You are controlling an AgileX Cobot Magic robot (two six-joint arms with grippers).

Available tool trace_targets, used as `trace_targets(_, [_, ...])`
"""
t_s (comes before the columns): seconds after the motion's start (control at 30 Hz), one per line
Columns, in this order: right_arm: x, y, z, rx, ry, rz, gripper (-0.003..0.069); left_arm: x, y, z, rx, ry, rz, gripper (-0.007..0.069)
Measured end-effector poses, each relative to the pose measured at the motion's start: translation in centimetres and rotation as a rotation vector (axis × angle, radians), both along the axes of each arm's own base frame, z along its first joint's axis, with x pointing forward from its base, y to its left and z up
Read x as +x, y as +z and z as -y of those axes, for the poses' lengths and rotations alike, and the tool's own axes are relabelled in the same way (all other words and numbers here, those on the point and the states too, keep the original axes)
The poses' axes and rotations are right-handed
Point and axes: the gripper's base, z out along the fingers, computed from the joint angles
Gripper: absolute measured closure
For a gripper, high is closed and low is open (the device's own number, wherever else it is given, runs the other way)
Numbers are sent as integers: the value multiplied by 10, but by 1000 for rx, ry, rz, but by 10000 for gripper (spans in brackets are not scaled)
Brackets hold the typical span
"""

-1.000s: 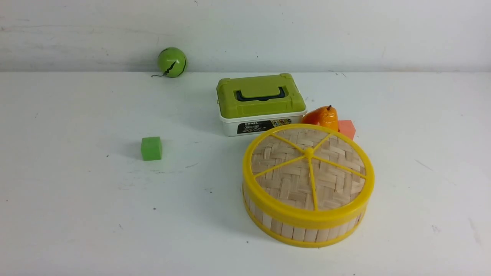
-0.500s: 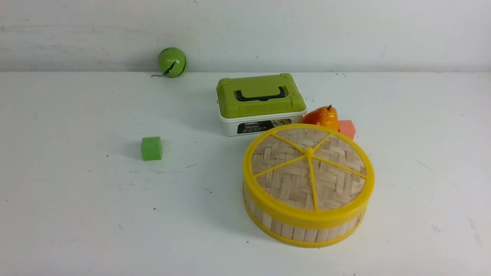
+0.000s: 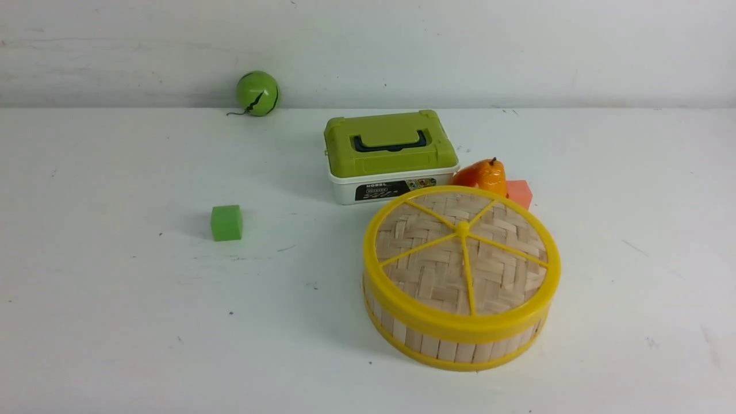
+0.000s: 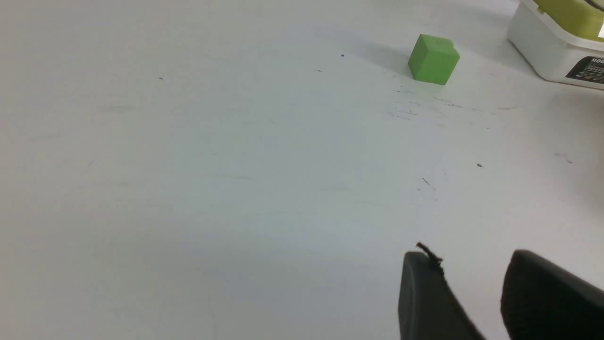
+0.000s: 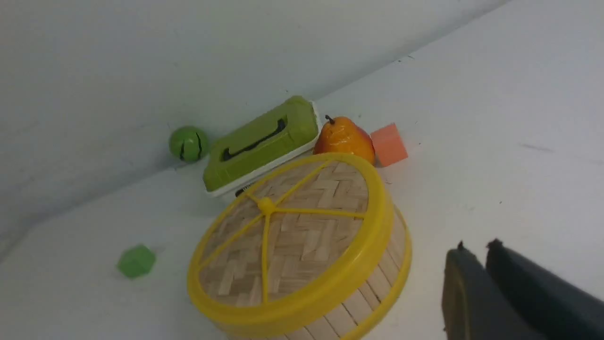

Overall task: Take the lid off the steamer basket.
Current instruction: Use the right arm to lift the lid of the steamer

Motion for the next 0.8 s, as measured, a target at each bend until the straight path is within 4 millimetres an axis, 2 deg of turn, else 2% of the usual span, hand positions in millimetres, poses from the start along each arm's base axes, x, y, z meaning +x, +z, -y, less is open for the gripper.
trace_targets(0.03, [8, 18, -2, -97, 54, -46, 672, 0, 0, 0, 0, 0, 0, 386])
trace_targets(0.1, [21, 40, -4, -186, 112, -86, 680, 0, 0, 0, 0, 0, 0, 386])
trace_targets(0.13, [38, 63, -7, -314, 215, -149, 681, 0, 0, 0, 1, 0, 0, 386])
trace_targets(0.23, [66, 87, -13, -410, 379, -260, 681, 0, 0, 0, 1, 0, 0, 386])
trace_targets(0.33, [89, 102, -25, -449, 535, -334, 673, 0, 0, 0, 1, 0, 0, 386])
trace_targets(0.4, [103, 108, -41, -488, 660, -379, 670, 0, 0, 0, 1, 0, 0, 386])
trace_targets(0.43, [104, 108, -43, -490, 672, -382, 669, 0, 0, 0, 1, 0, 0, 386])
trace_targets(0.5, [118, 106, -61, -559, 756, -444, 669, 0, 0, 0, 1, 0, 0, 386])
trace_targets(0.63, [145, 96, -92, -625, 758, -567, 665, 0, 0, 0, 1, 0, 0, 386])
trace_targets(0.77, [181, 83, -124, -693, 739, -640, 654, 0, 0, 0, 1, 0, 0, 386])
trace_targets(0.8, [181, 83, -124, -692, 737, -640, 652, 0, 0, 0, 1, 0, 0, 386])
